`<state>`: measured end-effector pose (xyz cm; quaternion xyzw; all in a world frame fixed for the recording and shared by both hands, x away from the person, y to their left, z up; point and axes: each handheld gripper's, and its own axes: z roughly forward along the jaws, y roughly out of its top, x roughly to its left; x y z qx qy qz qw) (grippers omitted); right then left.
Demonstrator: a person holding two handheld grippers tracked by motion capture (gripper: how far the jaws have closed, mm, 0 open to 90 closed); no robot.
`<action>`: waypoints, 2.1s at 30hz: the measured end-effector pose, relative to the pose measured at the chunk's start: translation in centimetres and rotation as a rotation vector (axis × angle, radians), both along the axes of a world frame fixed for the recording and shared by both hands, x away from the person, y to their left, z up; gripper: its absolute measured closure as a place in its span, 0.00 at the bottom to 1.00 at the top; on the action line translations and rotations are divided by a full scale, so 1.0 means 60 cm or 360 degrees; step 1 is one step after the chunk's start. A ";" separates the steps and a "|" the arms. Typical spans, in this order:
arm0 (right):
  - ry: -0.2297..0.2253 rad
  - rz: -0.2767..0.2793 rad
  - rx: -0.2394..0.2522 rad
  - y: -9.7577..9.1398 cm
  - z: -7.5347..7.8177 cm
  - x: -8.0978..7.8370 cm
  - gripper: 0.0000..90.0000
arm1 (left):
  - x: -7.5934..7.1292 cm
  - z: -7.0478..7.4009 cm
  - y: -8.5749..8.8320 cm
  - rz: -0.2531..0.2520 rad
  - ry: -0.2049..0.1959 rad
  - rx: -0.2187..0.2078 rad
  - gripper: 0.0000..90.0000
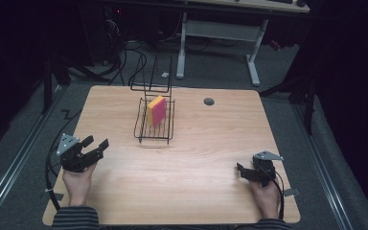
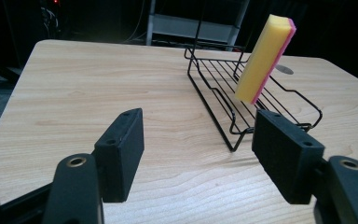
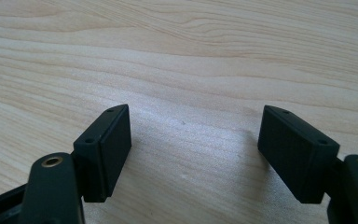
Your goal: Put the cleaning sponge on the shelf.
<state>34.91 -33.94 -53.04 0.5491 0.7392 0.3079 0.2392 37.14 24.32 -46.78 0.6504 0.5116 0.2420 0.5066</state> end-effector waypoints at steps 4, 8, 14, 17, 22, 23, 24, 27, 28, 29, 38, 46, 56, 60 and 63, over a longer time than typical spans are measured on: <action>0.0000 0.0000 0.0000 0.000 0.000 0.000 0.29 | 0.001 -0.005 0.001 0.0007 0.0009 0.0006 0.39; 0.0000 0.0000 0.0000 0.000 0.000 0.000 0.29 | 0.002 -0.011 0.002 0.0011 0.0030 0.0001 0.39; 0.0000 0.0000 0.0000 0.000 0.000 0.000 0.29 | 0.005 -0.019 0.000 0.0010 0.0053 0.0025 0.39; 0.0000 0.0000 0.0000 0.000 0.000 0.000 0.29 | 0.007 -0.023 -0.002 0.0006 0.0067 0.0034 0.39; 0.0000 0.0000 0.0000 0.000 0.000 0.000 0.29 | 0.011 -0.032 -0.005 0.0007 0.0099 0.0041 0.39; 0.0000 0.0001 0.0001 0.000 0.000 0.000 0.29 | 0.012 -0.034 -0.006 0.0007 0.0103 0.0041 0.39; 0.0000 0.0000 0.0000 0.000 0.000 0.000 0.29 | 0.013 -0.035 -0.006 0.0005 0.0109 0.0046 0.39; 0.0000 0.0000 0.0000 0.000 0.000 0.000 0.29 | 0.014 -0.038 -0.008 0.0008 0.0117 0.0063 0.39; 0.0000 0.0001 -0.0001 0.000 0.000 0.000 0.29 | 0.015 -0.039 -0.008 0.0007 0.0117 0.0064 0.39; 0.0000 0.0000 0.0000 0.000 0.000 0.000 0.29 | 0.015 -0.040 -0.009 0.0007 0.0120 0.0064 0.39; 0.0000 0.0000 0.0000 0.000 0.000 0.000 0.29 | 0.022 -0.053 -0.014 0.0004 0.0164 0.0079 0.39; 0.0000 0.0000 0.0000 0.000 0.000 0.000 0.29 | 0.028 -0.065 -0.018 -0.0006 0.0204 0.0073 0.39; 0.0000 0.0001 0.0001 0.000 0.000 0.000 0.29 | 0.036 -0.079 -0.027 -0.0016 0.0249 0.0105 0.39; 0.0000 0.0000 0.0000 0.000 0.000 0.000 0.29 | 0.039 -0.083 -0.032 -0.0025 0.0269 0.0132 0.39; 0.0000 0.0000 0.0000 0.000 0.000 0.000 0.29 | 0.041 -0.086 -0.034 -0.0023 0.0276 0.0148 0.39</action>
